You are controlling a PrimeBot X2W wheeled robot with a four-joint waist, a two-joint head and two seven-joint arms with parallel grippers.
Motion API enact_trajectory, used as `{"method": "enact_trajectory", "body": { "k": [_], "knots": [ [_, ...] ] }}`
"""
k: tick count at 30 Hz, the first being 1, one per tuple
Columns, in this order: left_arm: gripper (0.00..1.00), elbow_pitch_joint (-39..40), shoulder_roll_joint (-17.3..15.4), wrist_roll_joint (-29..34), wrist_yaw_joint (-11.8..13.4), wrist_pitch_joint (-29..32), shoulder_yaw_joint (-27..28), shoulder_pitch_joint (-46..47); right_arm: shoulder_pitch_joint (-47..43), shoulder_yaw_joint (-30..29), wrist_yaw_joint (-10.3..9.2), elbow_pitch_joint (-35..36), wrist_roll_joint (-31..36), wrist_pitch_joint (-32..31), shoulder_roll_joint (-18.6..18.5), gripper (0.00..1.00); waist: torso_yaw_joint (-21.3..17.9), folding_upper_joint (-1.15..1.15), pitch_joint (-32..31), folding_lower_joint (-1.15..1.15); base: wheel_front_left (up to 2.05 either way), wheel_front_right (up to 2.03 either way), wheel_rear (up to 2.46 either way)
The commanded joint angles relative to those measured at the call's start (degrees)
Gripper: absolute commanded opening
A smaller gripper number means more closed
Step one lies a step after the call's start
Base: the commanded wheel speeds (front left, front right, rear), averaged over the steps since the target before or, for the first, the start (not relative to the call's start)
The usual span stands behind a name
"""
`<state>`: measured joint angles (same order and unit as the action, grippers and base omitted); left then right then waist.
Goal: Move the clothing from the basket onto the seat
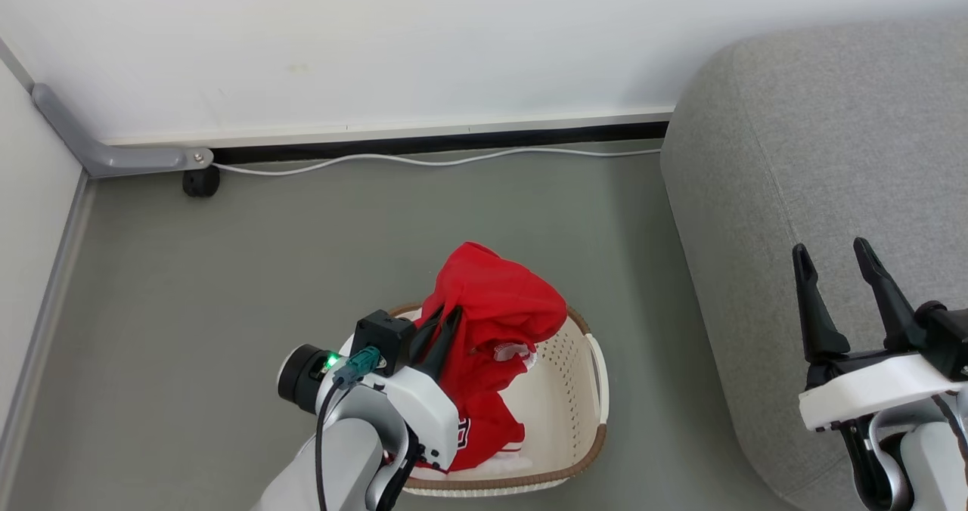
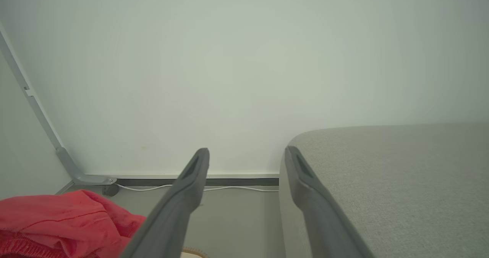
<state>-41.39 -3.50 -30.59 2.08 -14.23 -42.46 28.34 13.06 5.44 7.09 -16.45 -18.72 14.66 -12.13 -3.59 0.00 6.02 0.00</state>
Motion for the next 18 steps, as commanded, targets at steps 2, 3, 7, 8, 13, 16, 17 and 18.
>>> {"method": "enact_trajectory", "body": {
  "k": [2, 3, 7, 8, 13, 16, 17, 18],
  "knots": [
    [0.00, 2.5, -1.3, 1.2, -0.9, -0.8, 2.6, 0.7, -0.4, 0.5, 0.40, 0.9, 0.8, 0.3, -0.4, 1.00, 0.4, 0.00, -0.9, 0.00, 0.00, 0.00, 0.00],
    [0.00, 3.0, -1.4, 1.7, -1.2, -0.8, 2.8, 0.9, -0.7, 0.5, 0.40, 0.8, 0.9, 0.3, -0.3, 1.00, 0.4, 0.00, -1.1, 0.00, 0.00, 0.00, 0.00],
    [0.00, 5.2, -2.1, 3.5, -2.1, -0.8, 3.6, 2.0, -1.4, 0.4, 0.40, 0.6, 1.3, 0.3, -0.1, 1.00, 0.5, 0.00, -1.8, 0.00, 0.00, 0.00, 0.00],
    [0.00, 5.7, -2.3, 3.9, -2.2, -0.8, 3.7, 2.4, -1.6, 0.4, 0.40, 0.6, 1.4, 0.3, 0.0, 1.00, 0.5, 0.00, -1.9, 0.00, 0.00, 0.00, 0.00],
    [0.00, 8.1, -3.0, 4.6, -3.0, -0.7, 3.6, 5.0, -2.1, 0.2, 0.40, 0.3, 1.4, 0.3, 0.2, 1.00, 0.7, 0.00, -2.2, 0.00, 0.00, 0.00, 0.00],
    [0.00, 10.3, -3.6, 4.4, -3.2, 0.2, 3.9, 6.5, -2.3, 0.0, 0.40, 0.2, 1.6, 0.3, 0.4, 1.00, 0.9, 0.00, -2.5, 0.00, 0.00, 0.00, 0.00],
    [0.00, 11.2, -3.8, 4.4, -3.3, 0.7, 3.9, 7.0, -2.4, 0.0, 0.40, 0.1, 1.6, 0.3, 0.5, 1.00, 0.9, 0.00, -2.5, 0.00, 0.00, 0.00, 0.00],
    [0.00, 12.1, -4.0, 4.1, -3.4, 1.3, 4.1, 7.2, -2.5, 0.0, 0.40, 0.1, 1.7, 0.3, 0.6, 1.00, 0.9, 0.00, -2.6, 0.00, 0.00, 0.00, 0.00]
  ]
}}
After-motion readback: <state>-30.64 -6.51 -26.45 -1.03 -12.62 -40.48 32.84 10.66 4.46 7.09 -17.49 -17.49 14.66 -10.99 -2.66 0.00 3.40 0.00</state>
